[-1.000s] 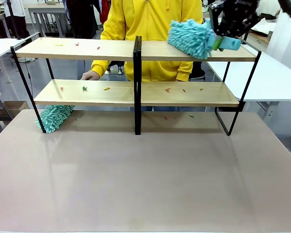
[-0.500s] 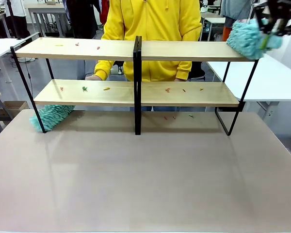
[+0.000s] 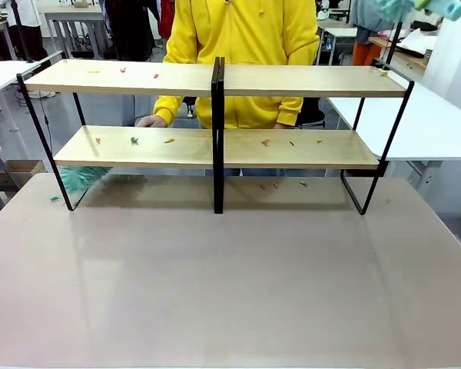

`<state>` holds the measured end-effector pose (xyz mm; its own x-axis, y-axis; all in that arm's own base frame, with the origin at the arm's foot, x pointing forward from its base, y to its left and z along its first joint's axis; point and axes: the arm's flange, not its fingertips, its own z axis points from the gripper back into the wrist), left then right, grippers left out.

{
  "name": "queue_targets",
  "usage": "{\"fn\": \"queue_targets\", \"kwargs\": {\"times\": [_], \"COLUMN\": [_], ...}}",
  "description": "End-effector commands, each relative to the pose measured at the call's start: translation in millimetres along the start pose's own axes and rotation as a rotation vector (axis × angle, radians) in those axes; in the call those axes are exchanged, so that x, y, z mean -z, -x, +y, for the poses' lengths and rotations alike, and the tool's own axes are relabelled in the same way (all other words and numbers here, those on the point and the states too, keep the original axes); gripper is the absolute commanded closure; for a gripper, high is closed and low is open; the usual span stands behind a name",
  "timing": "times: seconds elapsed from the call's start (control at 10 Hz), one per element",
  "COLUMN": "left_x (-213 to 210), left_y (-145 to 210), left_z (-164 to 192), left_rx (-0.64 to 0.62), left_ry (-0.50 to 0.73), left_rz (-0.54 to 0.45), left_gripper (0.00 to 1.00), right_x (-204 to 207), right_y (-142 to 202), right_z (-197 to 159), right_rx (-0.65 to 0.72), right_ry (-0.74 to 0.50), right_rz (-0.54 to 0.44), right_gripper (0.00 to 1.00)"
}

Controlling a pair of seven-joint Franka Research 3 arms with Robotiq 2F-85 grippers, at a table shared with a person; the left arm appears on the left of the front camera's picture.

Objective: Clean the shelves.
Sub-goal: Clean a randomly selected level of the Shelf with the Duster.

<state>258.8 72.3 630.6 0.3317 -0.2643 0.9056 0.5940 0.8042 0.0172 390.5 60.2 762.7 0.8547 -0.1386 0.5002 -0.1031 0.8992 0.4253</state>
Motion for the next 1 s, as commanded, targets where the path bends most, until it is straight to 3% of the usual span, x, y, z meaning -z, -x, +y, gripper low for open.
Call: {"fn": "queue_targets", "kwargs": {"times": [0.0, 0.2, 0.3, 0.6, 0.8, 0.9], "left_x": [1.2, 1.2, 1.2, 1.2, 1.2, 1.2], "left_y": [-0.5, -0.5, -0.5, -0.5, -0.5, -0.5], "left_z": [0.2, 0.2, 0.2, 0.2, 0.2, 0.2], "left_rx": [0.000, 0.000, 0.000, 0.000, 0.000, 0.000], "left_ry": [0.002, 0.002, 0.002, 0.002, 0.002, 0.002], "left_rz": [-0.008, -0.008, -0.008, -0.008, -0.008, -0.008], "left_gripper": [0.00, 0.00, 0.00, 0.00, 0.00, 0.00], "right_x": [14.9, 11.1, 9.6, -13.9, -57.1, -73.9], "right_y": [8.2, 7.7, 6.3, 4.1, 7.0, 10.6], "right_z": [-33.5, -38.8, -40.2, -46.6, -57.0, -66.0], "right_rx": [-0.105, -0.170, -0.187, -0.333, -0.503, -0.560], "right_ry": [-0.428, -0.600, -0.628, -0.590, -0.513, -0.416], "right_rz": [0.171, 0.260, 0.287, 0.290, 0.216, 0.213], "right_gripper": [0.88, 0.88, 0.88, 0.88, 0.88, 0.88]}}
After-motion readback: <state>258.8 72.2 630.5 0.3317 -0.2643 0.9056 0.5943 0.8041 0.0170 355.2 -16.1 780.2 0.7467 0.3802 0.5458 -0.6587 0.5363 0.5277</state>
